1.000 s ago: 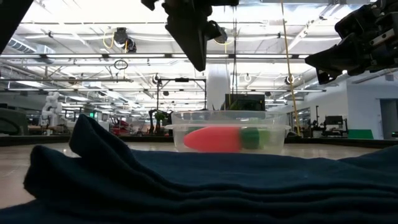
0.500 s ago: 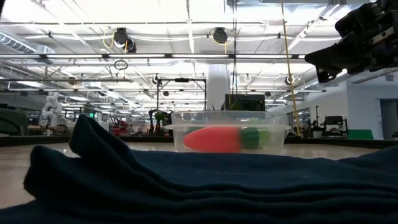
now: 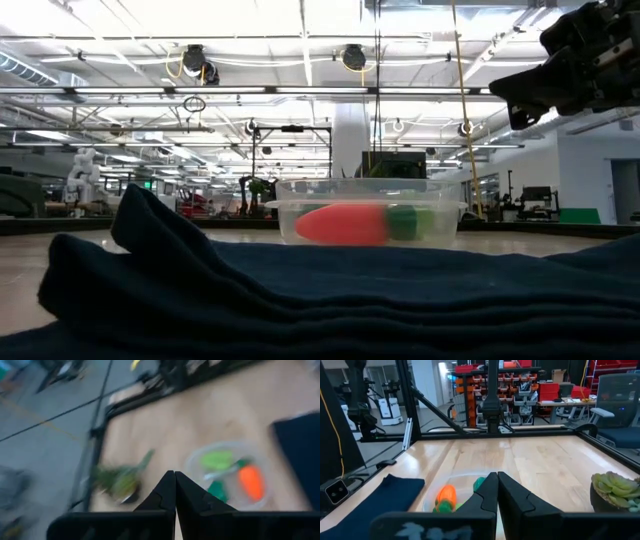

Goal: Pick and placing Produce into tupperware
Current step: Return to Home Position

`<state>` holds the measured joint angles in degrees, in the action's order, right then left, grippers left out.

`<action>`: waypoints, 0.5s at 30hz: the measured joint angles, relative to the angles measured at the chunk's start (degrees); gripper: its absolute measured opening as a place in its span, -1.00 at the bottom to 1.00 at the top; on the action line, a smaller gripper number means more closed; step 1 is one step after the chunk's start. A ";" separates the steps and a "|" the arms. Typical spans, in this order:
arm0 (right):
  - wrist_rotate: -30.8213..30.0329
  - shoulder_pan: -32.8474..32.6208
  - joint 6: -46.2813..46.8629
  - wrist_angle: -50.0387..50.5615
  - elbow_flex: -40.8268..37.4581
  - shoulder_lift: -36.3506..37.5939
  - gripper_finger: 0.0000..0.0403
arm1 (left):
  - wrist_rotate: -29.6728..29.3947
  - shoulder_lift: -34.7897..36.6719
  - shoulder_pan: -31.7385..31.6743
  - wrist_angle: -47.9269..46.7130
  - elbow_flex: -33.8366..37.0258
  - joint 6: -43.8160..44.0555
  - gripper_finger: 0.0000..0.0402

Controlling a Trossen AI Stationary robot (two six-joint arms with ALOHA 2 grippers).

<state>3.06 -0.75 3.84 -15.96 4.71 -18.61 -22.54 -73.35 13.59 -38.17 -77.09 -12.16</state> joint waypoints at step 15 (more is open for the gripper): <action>0.03 -0.09 1.74 -2.96 0.00 0.26 -1.00 | 17.22 17.53 -7.68 32.61 26.29 -4.41 -1.00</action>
<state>3.09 -0.84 5.58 -18.92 4.71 -18.35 -5.32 -55.82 5.92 -5.57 -50.80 -16.57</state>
